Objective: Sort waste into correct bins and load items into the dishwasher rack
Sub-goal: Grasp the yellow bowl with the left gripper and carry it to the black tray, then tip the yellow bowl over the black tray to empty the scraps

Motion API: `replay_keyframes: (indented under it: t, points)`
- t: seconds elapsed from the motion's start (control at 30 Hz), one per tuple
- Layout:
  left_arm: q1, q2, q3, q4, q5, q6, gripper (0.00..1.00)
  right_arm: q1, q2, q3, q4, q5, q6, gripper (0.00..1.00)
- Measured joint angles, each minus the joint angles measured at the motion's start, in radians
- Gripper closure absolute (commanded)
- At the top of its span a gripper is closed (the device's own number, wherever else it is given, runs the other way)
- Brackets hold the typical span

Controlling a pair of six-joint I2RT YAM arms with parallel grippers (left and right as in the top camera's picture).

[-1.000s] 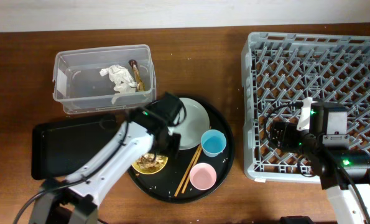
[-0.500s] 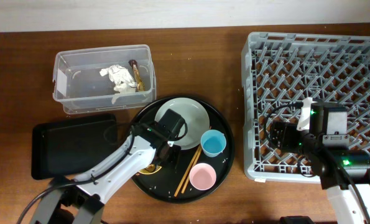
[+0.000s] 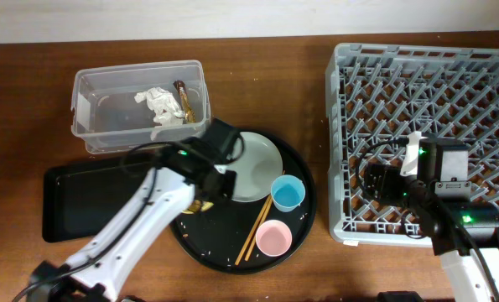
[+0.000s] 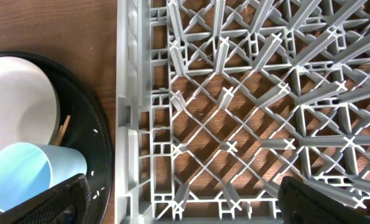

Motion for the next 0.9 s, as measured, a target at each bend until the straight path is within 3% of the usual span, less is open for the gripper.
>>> replay_keyframes:
  t: [0.23, 0.43, 0.6, 0.7, 0.9]
  points:
    - [0.280, -0.039, 0.004, -0.004, 0.090, 0.067, 1.00, 0.000, 0.000, 0.000, -0.005, 0.000, 0.000, 0.02]
    - [0.692, -0.034, 0.004, 0.025, 0.407, 0.276, 1.00, 0.000, 0.000, 0.000, -0.008, 0.000, 0.001, 0.02]
    - [0.912, 0.085, 0.005, 0.025, 0.711, 0.422, 1.00, 0.000, 0.000, 0.000, -0.008, 0.000, 0.001, 0.02]
    - [0.998, 0.197, 0.005, 0.016, 0.901, 0.494, 1.00, 0.000, 0.000, 0.000, -0.008, 0.000, 0.001, 0.02]
    - [1.132, 0.353, 0.006, -0.023, 1.123, 0.560, 1.00, 0.000, 0.000, 0.000, -0.008, 0.000, 0.001, 0.02]
